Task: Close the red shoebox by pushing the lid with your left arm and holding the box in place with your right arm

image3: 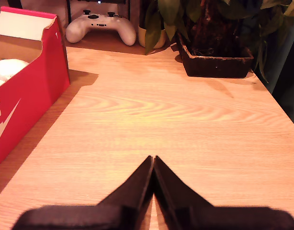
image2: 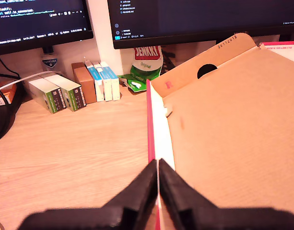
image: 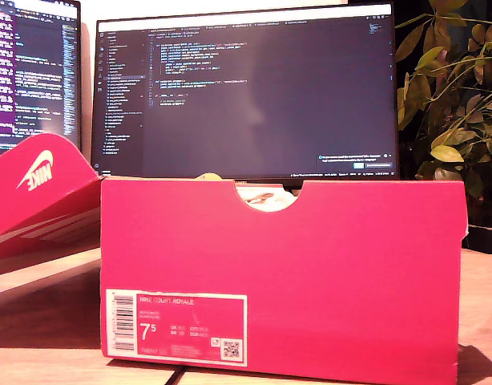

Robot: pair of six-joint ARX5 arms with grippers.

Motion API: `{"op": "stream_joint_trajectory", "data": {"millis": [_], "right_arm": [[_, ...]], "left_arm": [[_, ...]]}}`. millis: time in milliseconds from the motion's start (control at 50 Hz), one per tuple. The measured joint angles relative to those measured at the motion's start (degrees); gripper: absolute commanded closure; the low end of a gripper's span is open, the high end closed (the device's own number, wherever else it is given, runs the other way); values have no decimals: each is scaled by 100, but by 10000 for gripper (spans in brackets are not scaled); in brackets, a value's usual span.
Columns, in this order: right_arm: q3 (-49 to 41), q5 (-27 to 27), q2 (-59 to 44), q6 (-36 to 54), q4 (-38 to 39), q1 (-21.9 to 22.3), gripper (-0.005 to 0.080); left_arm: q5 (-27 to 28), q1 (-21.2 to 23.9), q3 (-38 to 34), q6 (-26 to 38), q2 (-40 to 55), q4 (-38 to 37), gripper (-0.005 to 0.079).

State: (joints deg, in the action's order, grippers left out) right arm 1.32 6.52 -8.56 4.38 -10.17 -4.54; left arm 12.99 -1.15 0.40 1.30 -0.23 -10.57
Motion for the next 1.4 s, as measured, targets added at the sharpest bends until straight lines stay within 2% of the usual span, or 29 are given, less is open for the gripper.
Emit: {"op": "stream_joint_trajectory", "data": {"millis": [280, 520, 680, 720, 740, 780, 880, 960, 1220, 1400], "right_arm": [[0, 74, 0, 151, 0, 0, 764], [0, 74, 0, -560, 0, 0, 764], [0, 72, 0, -1552, 131, 0, 764], [0, 72, 0, -1569, 216, 0, 764], [0, 74, 0, -1899, 264, 0, 764], [0, 70, 0, -2151, 378, 0, 764], [2, -111, 0, -2514, 625, 0, 764], [17, -308, 0, -2538, 632, 0, 764], [590, -361, -125, -2538, -39, 0, 764], [920, -496, -739, -2538, -293, 0, 764]], "left_arm": [[-2, 0, 0, 129, 0, 2, 761], [0, 0, 0, 127, 0, 0, 761], [0, 0, 0, -358, 0, 11, 761], [0, 0, 0, -380, 0, 24, 761], [0, 0, 0, -380, 0, 28, 761], [0, 0, 0, -726, 0, 39, 761], [0, 0, 0, -1049, 0, 83, 761], [-31, 0, 0, -1204, 0, 94, 761], [-129, 0, 216, -1641, 63, 76, 762], [-114, 0, 765, -1821, 914, 107, 762]]}}
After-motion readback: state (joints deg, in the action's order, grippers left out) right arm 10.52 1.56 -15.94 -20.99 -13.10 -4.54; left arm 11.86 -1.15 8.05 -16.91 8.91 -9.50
